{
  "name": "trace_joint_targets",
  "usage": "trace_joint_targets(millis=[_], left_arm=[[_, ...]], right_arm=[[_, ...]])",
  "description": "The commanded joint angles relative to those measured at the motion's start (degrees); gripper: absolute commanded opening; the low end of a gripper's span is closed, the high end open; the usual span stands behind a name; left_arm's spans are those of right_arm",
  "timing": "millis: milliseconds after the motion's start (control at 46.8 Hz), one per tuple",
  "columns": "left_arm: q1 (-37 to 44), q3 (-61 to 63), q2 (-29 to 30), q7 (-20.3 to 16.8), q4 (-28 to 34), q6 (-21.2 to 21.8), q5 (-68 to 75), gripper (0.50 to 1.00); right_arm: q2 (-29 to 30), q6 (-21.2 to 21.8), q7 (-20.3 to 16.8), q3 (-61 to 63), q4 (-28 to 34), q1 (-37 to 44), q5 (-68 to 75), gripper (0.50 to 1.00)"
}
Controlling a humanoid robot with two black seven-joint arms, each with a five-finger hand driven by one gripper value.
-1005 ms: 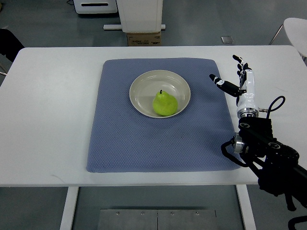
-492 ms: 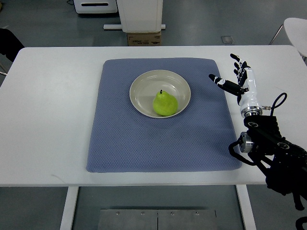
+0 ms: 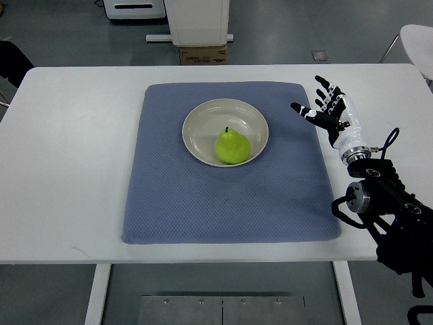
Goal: Place pear on plate with right hand
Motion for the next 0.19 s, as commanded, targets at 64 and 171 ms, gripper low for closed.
trace_joint_targets(millis=[64, 171], left_arm=[[0.0, 0.0, 0.0, 0.0, 0.0, 0.0, 0.0, 1.000], [0.0, -0.1, 0.0, 0.0, 0.0, 0.0, 0.0, 1.000]], right_arm=[[0.8, -0.4, 0.9, 2.0, 0.0, -0.2, 0.0, 1.000], [1.7, -0.7, 0.9, 3.3, 0.1, -0.1, 0.0, 1.000]])
